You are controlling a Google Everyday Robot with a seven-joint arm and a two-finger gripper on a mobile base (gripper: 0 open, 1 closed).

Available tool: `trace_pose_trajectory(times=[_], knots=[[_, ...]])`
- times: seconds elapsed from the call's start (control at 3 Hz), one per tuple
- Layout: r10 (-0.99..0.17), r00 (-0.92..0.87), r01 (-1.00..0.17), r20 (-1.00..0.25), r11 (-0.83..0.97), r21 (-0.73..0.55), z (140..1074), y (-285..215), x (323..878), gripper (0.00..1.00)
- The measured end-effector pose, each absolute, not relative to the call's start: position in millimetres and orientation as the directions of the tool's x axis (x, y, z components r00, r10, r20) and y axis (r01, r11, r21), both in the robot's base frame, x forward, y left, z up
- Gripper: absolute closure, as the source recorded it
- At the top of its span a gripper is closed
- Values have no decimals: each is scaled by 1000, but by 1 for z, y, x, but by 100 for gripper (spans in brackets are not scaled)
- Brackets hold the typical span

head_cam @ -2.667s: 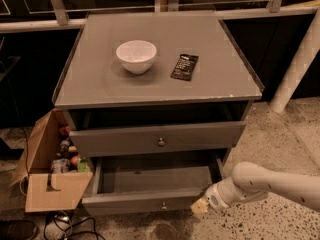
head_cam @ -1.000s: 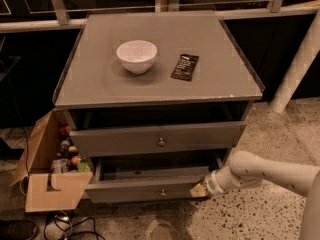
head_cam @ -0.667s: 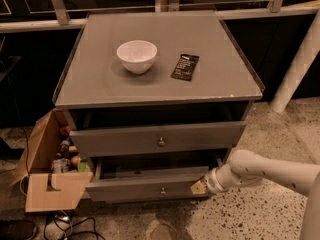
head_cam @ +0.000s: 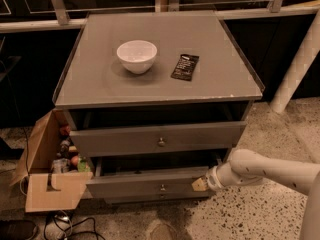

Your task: Close middle drawer

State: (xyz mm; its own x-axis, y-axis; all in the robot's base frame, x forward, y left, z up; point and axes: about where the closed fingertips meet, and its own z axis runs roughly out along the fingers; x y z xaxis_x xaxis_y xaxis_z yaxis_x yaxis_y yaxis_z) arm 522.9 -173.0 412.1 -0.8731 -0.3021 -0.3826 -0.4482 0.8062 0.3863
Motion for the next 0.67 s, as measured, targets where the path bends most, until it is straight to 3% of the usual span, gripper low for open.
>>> trace_pose_trajectory(times=[0.67], knots=[[-206,-898,-374,-389,823,428,409,-176,537,100]])
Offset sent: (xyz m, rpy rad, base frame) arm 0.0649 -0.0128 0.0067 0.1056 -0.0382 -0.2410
